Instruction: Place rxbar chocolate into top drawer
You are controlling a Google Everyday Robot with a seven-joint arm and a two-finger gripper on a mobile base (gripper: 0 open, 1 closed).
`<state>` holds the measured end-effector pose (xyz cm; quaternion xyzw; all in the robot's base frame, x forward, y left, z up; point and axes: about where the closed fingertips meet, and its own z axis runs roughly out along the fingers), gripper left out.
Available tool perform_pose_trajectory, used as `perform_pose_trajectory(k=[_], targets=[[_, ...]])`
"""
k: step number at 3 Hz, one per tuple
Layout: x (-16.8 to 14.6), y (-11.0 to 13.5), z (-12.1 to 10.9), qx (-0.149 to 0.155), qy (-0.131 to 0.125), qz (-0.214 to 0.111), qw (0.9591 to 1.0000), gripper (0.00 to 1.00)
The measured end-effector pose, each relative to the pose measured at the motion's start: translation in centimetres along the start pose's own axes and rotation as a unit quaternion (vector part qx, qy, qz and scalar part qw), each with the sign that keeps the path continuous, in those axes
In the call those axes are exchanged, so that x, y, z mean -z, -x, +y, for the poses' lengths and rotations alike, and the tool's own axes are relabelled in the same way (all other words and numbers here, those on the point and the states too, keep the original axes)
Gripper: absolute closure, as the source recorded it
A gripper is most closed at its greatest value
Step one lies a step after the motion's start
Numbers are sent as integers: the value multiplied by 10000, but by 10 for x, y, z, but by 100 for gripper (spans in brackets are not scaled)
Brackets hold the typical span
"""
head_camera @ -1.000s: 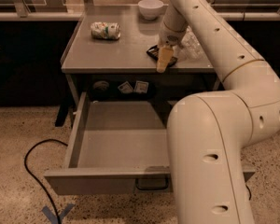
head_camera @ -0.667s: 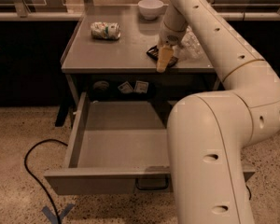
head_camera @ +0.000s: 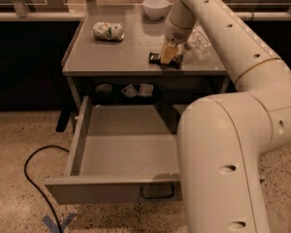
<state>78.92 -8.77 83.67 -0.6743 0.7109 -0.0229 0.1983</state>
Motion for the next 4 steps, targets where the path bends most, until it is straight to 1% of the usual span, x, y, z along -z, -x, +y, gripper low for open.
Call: perform_pose_trajectory(k=[1, 2, 3, 4], targets=[[36, 22, 2, 104, -165, -234, 9995, 100], [65, 54, 8, 277, -312, -567, 9975, 100], [88, 85, 17, 471, -569, -996, 9923, 100], [110, 109, 48, 806, -549, -1531, 9834, 100]])
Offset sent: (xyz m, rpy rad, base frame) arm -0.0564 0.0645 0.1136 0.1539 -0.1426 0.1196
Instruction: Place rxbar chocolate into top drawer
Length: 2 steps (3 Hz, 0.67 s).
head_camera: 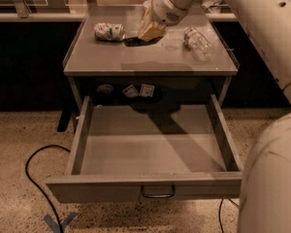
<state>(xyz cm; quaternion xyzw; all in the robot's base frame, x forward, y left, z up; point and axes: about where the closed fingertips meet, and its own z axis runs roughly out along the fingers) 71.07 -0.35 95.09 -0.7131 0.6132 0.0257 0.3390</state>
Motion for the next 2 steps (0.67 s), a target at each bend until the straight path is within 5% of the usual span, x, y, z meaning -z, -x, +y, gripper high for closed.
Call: perform_pose_trajectory(k=[1, 2], targets=[[8, 10, 42, 175, 379, -442, 9982, 100], [4, -7, 84, 150, 688, -754, 9947, 100]])
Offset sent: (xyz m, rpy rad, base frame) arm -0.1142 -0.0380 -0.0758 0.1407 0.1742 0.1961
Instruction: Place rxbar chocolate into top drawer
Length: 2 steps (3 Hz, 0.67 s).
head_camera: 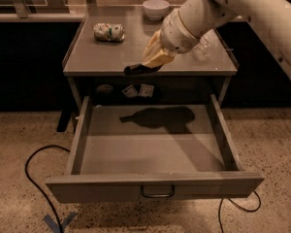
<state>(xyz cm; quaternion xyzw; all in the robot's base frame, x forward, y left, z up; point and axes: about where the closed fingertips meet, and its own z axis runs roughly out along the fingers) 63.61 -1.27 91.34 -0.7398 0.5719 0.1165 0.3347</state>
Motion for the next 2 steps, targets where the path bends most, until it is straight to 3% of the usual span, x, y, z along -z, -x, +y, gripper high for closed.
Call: perform_pose_trajectory(k=[1, 2], targets=[[-8, -40, 17, 72, 4, 140, 9999, 100], [-9, -43, 18, 89, 4, 154, 9998, 100]])
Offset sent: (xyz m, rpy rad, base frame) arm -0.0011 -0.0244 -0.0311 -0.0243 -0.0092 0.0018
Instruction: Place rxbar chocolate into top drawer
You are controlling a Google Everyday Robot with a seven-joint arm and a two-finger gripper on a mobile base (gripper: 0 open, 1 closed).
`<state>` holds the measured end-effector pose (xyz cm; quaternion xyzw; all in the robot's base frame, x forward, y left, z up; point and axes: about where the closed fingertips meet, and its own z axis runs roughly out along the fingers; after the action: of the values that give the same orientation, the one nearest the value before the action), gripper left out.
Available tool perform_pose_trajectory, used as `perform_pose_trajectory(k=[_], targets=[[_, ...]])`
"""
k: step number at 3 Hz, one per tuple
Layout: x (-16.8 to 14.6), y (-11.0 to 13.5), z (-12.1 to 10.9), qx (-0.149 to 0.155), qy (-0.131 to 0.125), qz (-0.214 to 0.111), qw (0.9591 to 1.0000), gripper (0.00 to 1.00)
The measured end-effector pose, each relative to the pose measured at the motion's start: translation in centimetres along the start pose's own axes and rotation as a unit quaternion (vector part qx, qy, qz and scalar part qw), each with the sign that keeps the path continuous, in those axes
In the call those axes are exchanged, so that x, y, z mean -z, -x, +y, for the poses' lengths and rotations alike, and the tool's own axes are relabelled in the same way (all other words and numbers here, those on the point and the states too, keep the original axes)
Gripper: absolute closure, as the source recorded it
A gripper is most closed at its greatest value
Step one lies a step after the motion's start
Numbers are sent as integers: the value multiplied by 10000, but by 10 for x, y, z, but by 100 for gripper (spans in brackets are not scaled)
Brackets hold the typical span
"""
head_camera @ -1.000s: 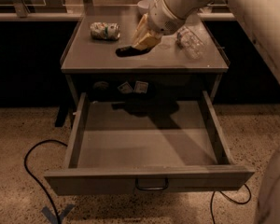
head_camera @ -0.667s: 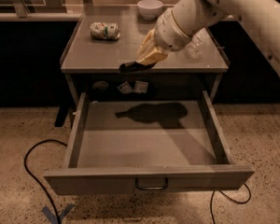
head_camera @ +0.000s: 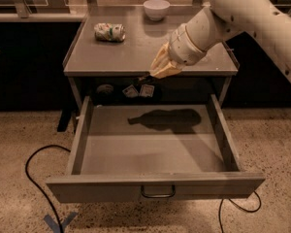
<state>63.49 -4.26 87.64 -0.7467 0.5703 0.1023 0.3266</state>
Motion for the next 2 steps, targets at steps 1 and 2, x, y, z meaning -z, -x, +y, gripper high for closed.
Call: perform_pose_trajectory(k=[1, 2], targets=[[-19, -4, 8, -145, -79, -64, 9998, 100], [-47, -6, 34, -399, -301, -218, 9985, 100]])
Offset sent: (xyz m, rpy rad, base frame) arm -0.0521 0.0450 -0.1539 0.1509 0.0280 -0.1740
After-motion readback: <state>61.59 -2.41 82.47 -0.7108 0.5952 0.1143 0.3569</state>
